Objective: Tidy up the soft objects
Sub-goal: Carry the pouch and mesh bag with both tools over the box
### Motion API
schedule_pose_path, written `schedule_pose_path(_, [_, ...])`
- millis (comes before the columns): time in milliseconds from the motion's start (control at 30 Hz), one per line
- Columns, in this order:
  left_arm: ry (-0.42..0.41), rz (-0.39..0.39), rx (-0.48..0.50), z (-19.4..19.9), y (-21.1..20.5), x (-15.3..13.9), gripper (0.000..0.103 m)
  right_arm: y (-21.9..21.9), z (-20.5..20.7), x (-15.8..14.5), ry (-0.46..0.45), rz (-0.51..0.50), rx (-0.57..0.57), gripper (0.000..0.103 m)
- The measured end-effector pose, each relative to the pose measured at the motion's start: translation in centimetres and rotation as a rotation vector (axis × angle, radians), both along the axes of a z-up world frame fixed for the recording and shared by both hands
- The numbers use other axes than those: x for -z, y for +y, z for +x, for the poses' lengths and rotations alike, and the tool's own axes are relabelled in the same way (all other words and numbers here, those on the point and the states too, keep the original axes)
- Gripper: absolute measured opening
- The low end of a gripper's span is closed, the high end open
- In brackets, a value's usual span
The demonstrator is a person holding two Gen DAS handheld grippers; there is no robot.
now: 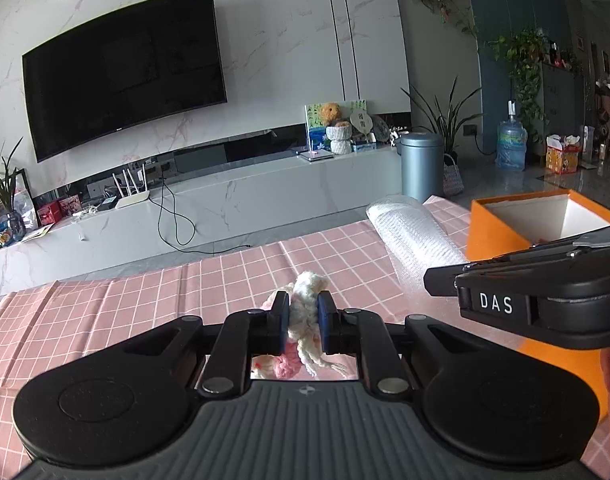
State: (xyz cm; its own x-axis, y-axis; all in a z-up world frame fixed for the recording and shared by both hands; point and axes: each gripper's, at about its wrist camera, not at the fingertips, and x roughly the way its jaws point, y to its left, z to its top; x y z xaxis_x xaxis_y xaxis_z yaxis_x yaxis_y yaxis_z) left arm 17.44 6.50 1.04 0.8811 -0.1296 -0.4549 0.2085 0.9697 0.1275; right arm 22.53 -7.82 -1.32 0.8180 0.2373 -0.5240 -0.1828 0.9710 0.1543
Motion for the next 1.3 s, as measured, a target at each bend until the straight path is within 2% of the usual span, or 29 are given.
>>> schedule_pose_path(333, [-0.061, -0.04, 0.038, -4.1, -2.8, -2.2, 0.016, -4.9, -5.3, -2.7, -0.056, -0.024, -0.021, 0.0])
schedule_pose_path(700, [-0.127, -0.035, 0.186, -6.1, -9.3, -3.9, 0.016, -12.7, -9.3, -4.3, -0.083, -0.07, 0.037, 0.0])
schedule_pose_path(1000, [-0.145, 0.0, 0.339, -6.2, -15.2, -3.8, 0.017, -19.1, -9.5, -4.6, -0.05, -0.136, 0.102, 0.0])
schedule_pose_path(1300, [-0.127, 0.066, 0.466, -4.5, -20.7, -2.2, 0.016, -22.0, -8.1, -3.5, 0.015, -0.256, 0.087, 0.0])
